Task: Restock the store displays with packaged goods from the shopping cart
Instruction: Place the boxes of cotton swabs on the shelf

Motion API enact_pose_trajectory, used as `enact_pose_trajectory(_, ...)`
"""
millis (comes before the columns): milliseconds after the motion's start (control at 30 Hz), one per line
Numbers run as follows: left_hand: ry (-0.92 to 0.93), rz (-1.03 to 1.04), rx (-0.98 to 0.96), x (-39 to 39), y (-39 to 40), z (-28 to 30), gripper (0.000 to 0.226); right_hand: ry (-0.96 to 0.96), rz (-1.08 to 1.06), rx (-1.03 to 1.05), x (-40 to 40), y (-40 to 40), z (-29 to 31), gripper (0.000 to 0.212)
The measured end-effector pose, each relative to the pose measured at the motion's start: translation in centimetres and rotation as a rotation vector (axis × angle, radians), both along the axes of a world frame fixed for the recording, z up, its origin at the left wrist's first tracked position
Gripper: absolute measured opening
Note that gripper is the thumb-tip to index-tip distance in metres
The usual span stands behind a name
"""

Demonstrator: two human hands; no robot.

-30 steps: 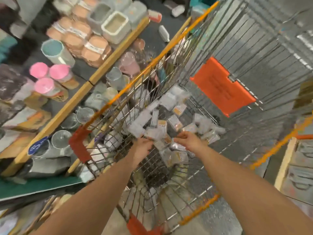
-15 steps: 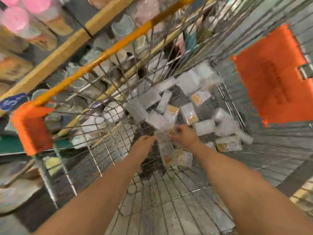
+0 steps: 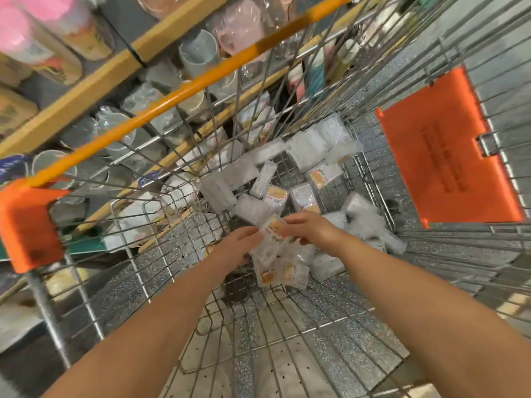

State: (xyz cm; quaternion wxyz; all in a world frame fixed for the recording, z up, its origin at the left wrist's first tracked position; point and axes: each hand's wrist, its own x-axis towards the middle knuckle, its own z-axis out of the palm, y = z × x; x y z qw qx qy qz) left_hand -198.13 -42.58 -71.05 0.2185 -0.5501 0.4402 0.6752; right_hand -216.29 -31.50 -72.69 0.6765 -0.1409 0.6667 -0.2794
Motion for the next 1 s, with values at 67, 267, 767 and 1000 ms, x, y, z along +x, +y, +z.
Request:
enact_pose_trajectory(67, 0.042, -0.098, 0.030, -0.5, 0.1, 0.4, 0.026, -0.050, -0.060, 0.002, -0.1, 0.1, 0.1, 0.021)
enact_pose_trajectory(267, 0.027, -0.060, -0.004, -0.5, -0.1, -0.6, 0.013, 0.025, -0.398, 0.099, -1.6, 1.3, -1.8, 0.024)
enact_pose_trajectory(767, 0.140, 0.375, 0.084, 0.2, -2.4, -0.9, 0.035, 0.754, 0.031, 0.419, -0.9, -0.3, -5.1, 0.051)
enact_pose_trajectory(1000, 0.107, 0.532, 0.050, 0.2, -2.9, -0.3, 0.047, 0.061, -0.408, 0.065, -3.9, 1.3, -2.0, 0.040)
